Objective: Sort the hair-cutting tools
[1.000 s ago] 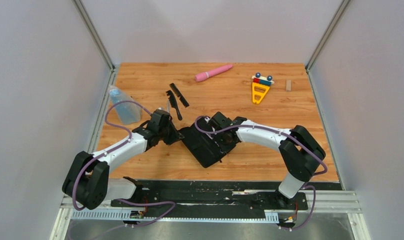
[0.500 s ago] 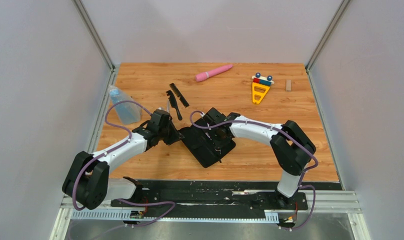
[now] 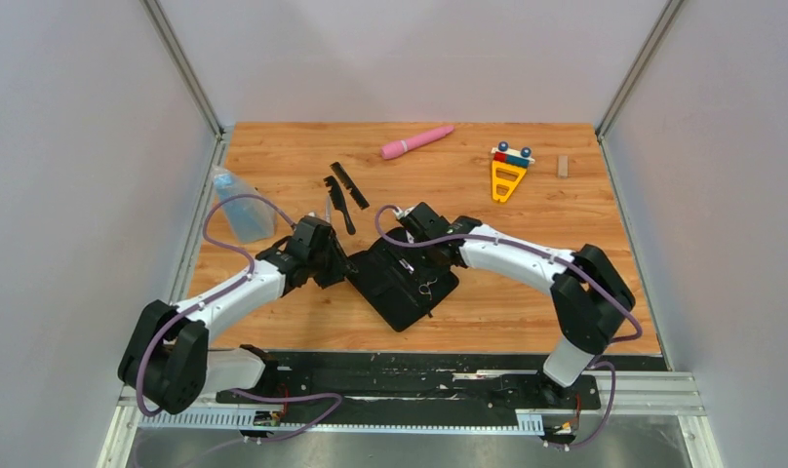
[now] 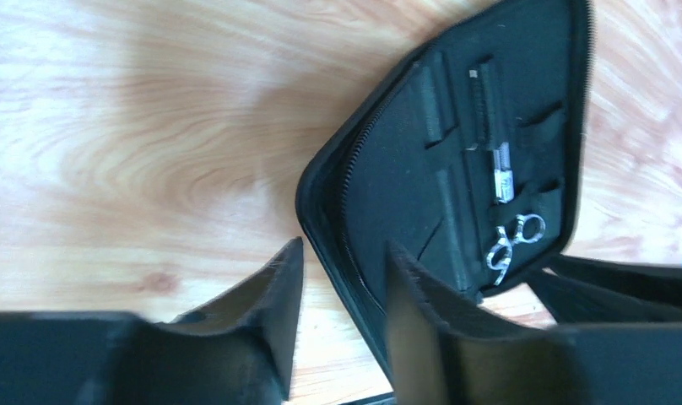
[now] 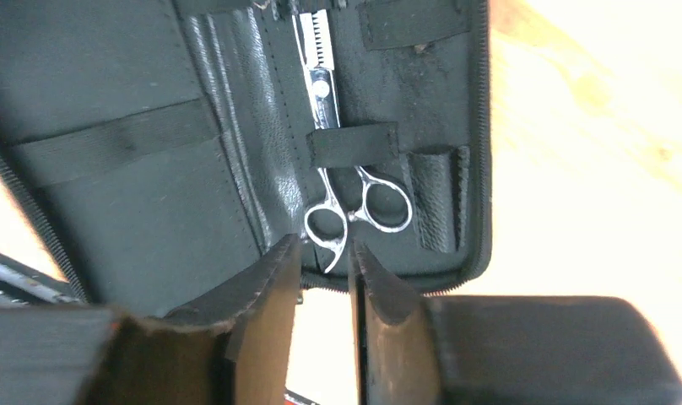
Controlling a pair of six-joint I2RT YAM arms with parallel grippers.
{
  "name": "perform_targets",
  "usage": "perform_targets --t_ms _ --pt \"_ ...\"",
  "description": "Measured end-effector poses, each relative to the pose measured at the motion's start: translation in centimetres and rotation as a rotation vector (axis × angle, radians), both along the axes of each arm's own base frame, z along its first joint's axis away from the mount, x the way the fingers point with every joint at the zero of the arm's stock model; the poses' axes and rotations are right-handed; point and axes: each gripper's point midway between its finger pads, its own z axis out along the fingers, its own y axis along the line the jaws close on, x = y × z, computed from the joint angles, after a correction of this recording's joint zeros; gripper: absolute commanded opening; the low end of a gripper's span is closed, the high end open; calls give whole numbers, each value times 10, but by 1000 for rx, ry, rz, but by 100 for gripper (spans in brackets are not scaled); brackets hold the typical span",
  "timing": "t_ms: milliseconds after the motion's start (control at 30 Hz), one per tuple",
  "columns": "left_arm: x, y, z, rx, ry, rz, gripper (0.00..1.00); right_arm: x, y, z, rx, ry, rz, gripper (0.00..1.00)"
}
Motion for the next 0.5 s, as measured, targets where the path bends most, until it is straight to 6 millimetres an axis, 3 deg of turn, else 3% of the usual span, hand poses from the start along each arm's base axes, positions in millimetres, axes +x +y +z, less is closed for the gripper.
perform_targets --t_ms 133,233,400,500 --pt "-2 17 2 114 2 -13 79 2 -2 35 67 -82 -14 64" --pt "13 27 23 206 -53 -31 91 3 -7 58 112 -137 -39 78" --pt "57 34 66 343 -145 -87 90 7 -21 61 126 -160 -93 83" --pt "88 38 70 434 -137 -126 85 10 -33 49 110 -145 -139 83"
